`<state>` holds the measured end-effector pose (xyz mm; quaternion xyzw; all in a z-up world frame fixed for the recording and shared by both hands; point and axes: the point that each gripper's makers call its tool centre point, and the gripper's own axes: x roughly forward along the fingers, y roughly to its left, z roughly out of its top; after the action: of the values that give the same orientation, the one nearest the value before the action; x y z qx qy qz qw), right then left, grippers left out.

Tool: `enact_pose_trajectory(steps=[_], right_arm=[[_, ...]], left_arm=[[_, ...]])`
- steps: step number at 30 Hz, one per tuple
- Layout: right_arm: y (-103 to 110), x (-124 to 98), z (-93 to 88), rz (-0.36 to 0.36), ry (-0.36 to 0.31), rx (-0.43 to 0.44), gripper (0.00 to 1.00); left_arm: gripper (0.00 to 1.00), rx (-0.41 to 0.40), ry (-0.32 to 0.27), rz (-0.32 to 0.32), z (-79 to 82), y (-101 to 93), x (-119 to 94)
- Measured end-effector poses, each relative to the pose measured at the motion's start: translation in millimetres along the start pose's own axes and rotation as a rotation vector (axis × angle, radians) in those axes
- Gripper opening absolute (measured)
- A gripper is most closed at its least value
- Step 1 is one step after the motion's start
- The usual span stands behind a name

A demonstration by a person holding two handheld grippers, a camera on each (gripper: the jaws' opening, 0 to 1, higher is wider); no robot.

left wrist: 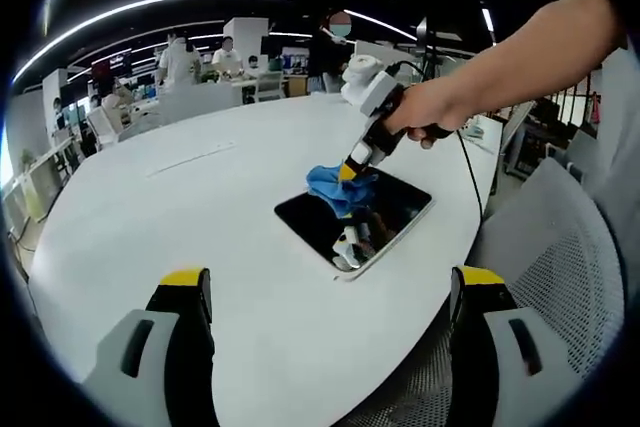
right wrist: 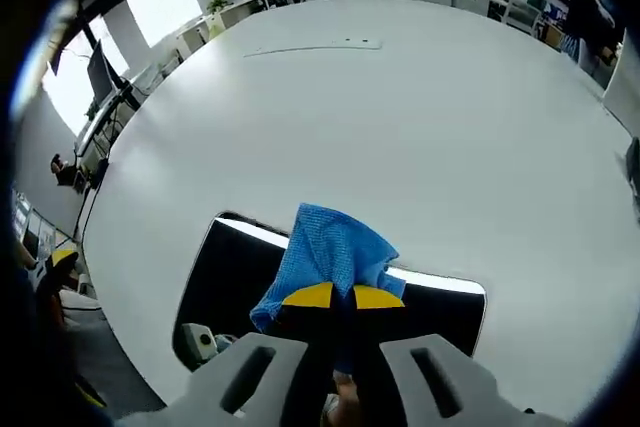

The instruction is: Wipe the mirror surface with the cleaning cloth until all visible marks leave the cleaned area.

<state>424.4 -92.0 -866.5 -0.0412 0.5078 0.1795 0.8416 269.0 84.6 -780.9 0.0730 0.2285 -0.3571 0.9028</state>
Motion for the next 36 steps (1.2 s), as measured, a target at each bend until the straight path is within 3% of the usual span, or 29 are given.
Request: enact_pose_trajectory(steps=[14, 21, 36], right_arm=[[-2, 2, 4.2, 0.009, 0.014, -0.036, 0.00], [-3, 1, 4.0, 0.016, 0.018, -0.014, 0.00], [-22, -4, -4.6, -0.013, 0.014, -0.027, 0.00]], left_arm=[[0.99, -0.006, 0.011, 0.019, -2.1, 4.0, 1], [0.99, -0.007, 0.015, 0.015, -2.3, 2.2, 1], [0.99, 0.003, 0.010, 0.018, -2.8, 1.4, -1]])
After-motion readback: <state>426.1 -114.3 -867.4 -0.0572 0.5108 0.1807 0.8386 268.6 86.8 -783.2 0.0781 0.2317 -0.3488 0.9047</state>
